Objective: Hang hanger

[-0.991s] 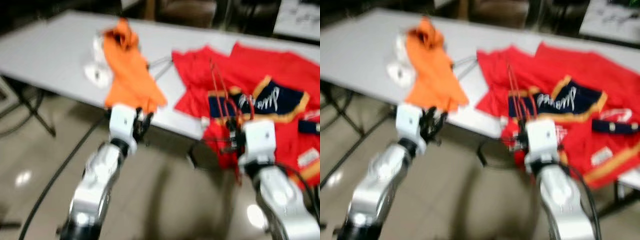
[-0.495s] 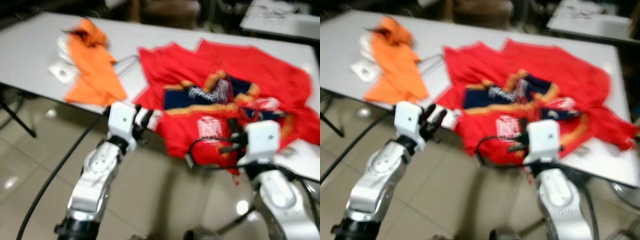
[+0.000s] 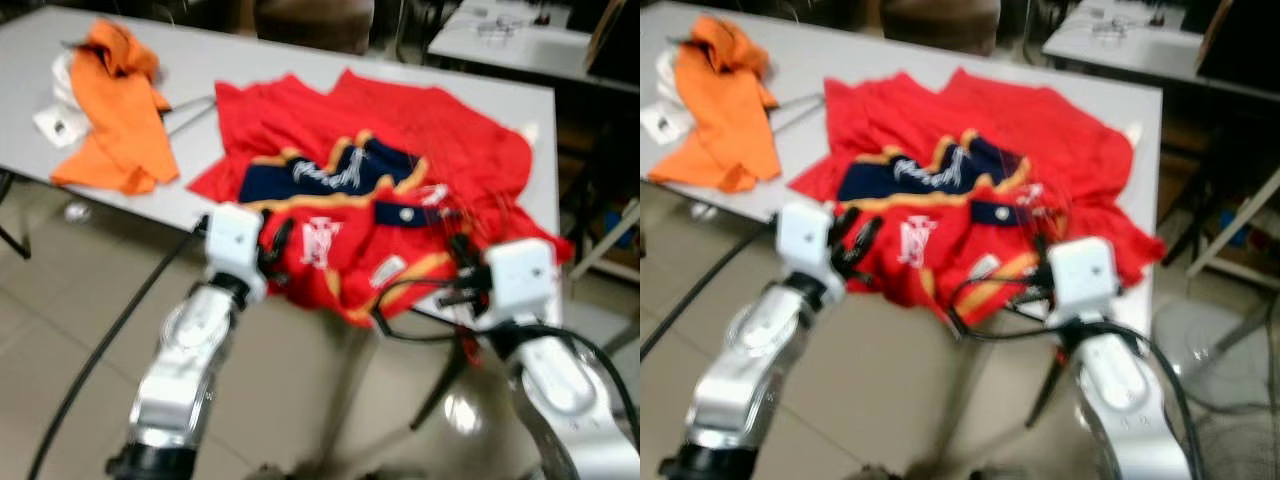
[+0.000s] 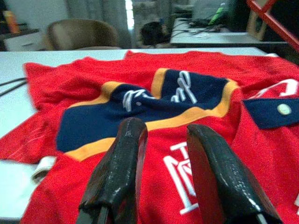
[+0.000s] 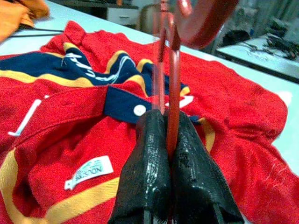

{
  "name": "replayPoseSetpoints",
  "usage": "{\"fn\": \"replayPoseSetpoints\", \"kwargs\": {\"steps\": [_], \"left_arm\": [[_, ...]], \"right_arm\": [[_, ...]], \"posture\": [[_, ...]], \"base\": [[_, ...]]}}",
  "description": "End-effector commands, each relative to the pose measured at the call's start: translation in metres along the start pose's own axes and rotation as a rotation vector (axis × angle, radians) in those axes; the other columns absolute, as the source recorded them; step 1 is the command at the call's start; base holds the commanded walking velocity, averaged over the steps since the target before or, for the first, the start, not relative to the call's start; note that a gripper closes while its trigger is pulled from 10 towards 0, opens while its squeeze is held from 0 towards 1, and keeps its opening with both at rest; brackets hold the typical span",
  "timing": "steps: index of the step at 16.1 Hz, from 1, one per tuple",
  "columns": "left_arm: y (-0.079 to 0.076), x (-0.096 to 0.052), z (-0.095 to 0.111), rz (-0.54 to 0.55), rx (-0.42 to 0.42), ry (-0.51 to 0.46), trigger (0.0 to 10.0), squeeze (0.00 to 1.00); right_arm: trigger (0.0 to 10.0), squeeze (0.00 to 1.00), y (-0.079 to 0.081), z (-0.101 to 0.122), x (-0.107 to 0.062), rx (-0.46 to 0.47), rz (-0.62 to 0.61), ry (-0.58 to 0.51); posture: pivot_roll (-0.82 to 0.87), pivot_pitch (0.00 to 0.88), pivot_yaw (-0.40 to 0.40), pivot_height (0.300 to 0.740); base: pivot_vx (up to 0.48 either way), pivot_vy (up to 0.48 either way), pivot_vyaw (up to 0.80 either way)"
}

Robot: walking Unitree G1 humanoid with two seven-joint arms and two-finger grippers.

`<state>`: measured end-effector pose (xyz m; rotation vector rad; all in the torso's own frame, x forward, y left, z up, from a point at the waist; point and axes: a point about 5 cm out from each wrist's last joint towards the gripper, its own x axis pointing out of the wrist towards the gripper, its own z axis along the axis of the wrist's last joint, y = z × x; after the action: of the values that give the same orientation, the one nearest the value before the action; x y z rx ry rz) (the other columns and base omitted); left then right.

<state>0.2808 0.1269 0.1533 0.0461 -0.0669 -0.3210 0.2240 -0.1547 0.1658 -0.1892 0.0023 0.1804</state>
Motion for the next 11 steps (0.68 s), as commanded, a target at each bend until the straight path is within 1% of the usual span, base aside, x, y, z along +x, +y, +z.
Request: {"fn": "replayPoseSetpoints", "kwargs": {"steps": [1, 5, 7, 8, 9, 10, 11], "left_arm": [[0.002, 0.001, 0.007, 0.011, 0.005, -0.027, 10.0, 0.00], [0.007, 0.005, 0.012, 0.025, 0.013, -0.038, 10.0, 0.00], [0.011, 0.006, 0.012, 0.050, 0.023, -0.039, 10.0, 0.00], [0.015, 0.007, 0.013, 0.085, 0.028, -0.047, 10.0, 0.00], [0.023, 0.010, 0.012, 0.142, -0.028, -0.030, 10.0, 0.00], [0.025, 0.011, 0.012, 0.131, -0.004, -0.020, 10.0, 0.00], [0.025, 0.011, 0.012, 0.122, 0.000, -0.015, 10.0, 0.00]], "right_arm": [[10.0, 0.00, -0.001, 0.001, 0.002, 0.004, 0.000, 0.001], [10.0, 0.00, 0.001, -0.001, 0.001, 0.015, 0.001, 0.005], [10.0, 0.00, 0.004, -0.002, -0.002, 0.041, 0.022, 0.005], [10.0, 0.00, 0.006, -0.002, -0.003, 0.048, 0.050, 0.002], [10.0, 0.00, 0.009, 0.000, -0.005, 0.055, 0.078, -0.008], [10.0, 0.00, 0.010, 0.001, -0.005, 0.062, 0.081, -0.019], [10.0, 0.00, 0.010, 0.002, -0.005, 0.066, 0.081, -0.023]], "posture": [[-0.12, 0.100, 0.063, 0.740], [-0.12, 0.104, 0.088, 0.740], [-0.13, 0.107, 0.095, 0.740], [-0.13, 0.107, 0.095, 0.740], [-0.13, 0.108, 0.101, 0.740], [-0.13, 0.107, 0.105, 0.740], [-0.13, 0.107, 0.105, 0.740]], "base": [[0.000, -0.450, 0.80], [0.000, -0.450, 0.80], [0.000, -0.448, 0.00], [0.000, -0.431, 0.00], [0.000, 0.000, 0.00], [0.000, 0.000, 0.00], [0.000, 0.000, 0.00]]}}
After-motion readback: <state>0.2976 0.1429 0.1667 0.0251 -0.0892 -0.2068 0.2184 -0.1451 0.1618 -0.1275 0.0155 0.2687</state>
